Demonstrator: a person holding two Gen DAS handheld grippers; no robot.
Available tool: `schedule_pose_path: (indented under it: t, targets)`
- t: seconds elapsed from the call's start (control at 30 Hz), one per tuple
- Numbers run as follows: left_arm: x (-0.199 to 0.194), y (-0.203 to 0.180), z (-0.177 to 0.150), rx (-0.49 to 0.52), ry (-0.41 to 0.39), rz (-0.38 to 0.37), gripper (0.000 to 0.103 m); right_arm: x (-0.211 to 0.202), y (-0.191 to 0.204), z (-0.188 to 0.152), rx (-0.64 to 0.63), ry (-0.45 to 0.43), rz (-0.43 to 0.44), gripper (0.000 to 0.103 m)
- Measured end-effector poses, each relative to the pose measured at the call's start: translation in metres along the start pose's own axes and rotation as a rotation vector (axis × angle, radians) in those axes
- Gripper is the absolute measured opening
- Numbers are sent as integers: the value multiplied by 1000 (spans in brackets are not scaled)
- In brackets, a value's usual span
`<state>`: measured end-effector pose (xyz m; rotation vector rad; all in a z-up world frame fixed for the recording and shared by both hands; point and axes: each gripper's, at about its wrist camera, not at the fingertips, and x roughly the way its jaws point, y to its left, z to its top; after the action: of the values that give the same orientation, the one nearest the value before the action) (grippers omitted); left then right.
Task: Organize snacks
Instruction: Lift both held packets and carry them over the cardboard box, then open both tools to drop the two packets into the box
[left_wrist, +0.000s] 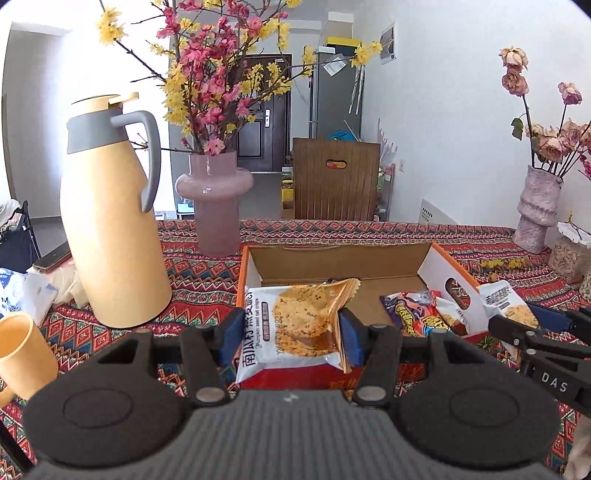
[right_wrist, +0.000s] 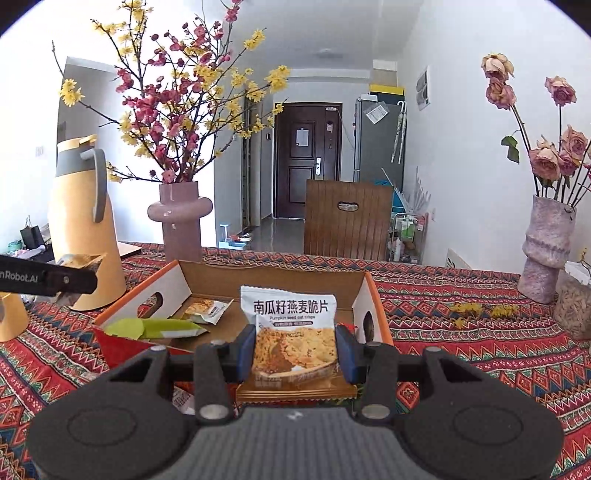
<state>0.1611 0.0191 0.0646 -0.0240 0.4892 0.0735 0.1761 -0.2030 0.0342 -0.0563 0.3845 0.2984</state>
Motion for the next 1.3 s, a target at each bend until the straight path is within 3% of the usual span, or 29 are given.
schedule_pose_path:
  t: [0.4,0.87,0.93,1.0,1.07,1.13,1.2,1.3]
  targets:
    - [48,-4,15,-22,24,-2,55,56,6,21,6,36,40,44]
    - [100,4,0,-51,60,8,55,103,5,6,35,76,40,44]
    - [101,5,-2,-56,64,-3,57,104,5,5,36,82,44,45]
    - [101,7,-3,-66,62,1,68,103,6,5,39,84,49,46]
    - [98,10,-4,-82,50,-8,73,100,5,4,45,84,52,53]
    - [94,12,-3,-100,32,-15,85,96,5,5,49,74,48,72]
    - [87,14,-2,-115,4,-7,103,90,4,5,59,56,40,89]
    - [80,16,-1,-127,-26,-9,103,84,1,7,77,37,37,103]
